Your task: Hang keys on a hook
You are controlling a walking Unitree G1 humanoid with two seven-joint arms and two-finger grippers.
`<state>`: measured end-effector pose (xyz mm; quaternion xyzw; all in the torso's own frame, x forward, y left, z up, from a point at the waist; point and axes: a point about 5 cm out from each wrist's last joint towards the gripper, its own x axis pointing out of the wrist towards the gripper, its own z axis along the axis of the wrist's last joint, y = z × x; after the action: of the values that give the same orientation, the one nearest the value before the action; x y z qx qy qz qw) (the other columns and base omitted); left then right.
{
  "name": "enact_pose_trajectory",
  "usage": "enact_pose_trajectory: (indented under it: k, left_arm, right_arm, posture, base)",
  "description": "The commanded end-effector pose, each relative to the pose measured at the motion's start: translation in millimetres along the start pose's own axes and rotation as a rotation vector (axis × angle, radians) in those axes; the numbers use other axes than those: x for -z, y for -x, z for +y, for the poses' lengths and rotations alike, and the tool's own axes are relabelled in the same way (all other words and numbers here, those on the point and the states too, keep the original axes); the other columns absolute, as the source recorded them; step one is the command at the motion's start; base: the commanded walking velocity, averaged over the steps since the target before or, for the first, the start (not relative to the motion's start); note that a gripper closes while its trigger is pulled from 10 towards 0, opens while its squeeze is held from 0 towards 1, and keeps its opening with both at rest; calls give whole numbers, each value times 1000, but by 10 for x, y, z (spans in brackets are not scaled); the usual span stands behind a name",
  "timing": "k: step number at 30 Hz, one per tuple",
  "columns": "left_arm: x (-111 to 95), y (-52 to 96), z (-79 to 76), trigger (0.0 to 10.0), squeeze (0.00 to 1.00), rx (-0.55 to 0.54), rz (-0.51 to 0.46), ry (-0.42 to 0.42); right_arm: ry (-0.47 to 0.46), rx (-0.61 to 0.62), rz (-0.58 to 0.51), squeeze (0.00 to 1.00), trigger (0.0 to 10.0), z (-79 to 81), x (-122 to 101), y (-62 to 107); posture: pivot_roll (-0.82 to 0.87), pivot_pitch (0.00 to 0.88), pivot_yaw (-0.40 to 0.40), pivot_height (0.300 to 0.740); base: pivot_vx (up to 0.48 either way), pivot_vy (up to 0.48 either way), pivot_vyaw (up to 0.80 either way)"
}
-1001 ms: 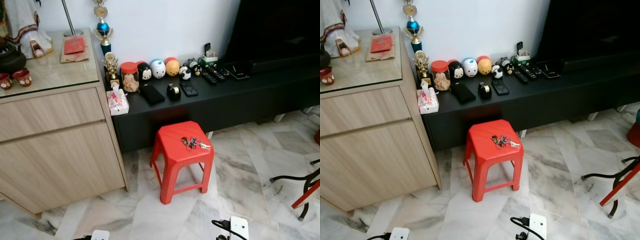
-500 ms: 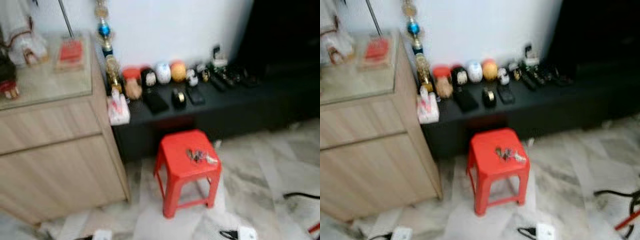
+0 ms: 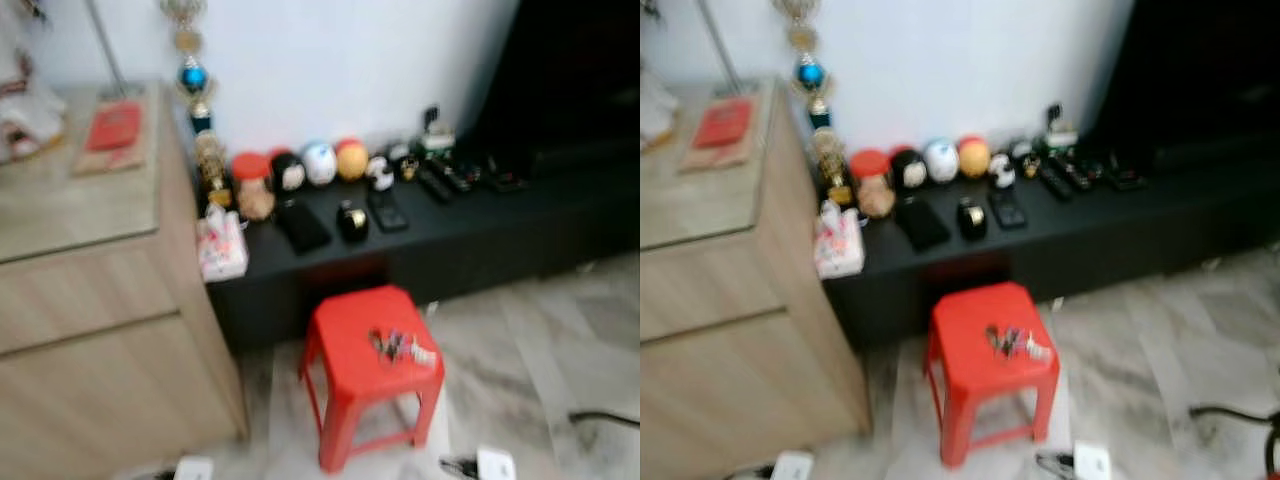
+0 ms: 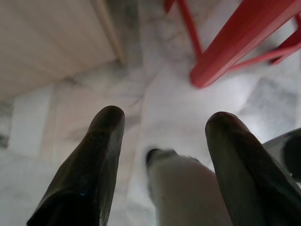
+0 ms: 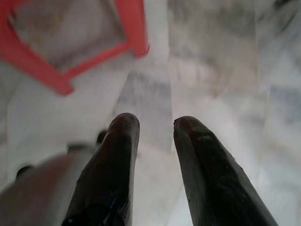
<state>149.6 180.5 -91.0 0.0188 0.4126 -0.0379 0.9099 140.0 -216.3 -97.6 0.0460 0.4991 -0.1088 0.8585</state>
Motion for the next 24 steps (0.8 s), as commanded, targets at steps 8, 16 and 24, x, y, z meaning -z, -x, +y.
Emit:
enact_pose_trajectory:
  k: [8,16,24]
  left_arm:
    - [37,34,131,10000,0,-30,12,-9]
    - [40,33,125,10000,0,-21,17,-14]
    - [29,32,127,10000,0,-19,10,-34]
  right_arm:
    - [-4,-30,-23,0,10000,122,-116,-24]
    - [-9,-28,-21,0,10000,122,-108,-23]
    - [-8,-28,-22,0,10000,123,-103,-22]
  posture:
    - [13,0,-35,740]
    - [14,0,-36,740]
    - [15,0,-38,740]
  base:
    - [341,0,0]
    - [31,0,0]
    - [0,-143,0]
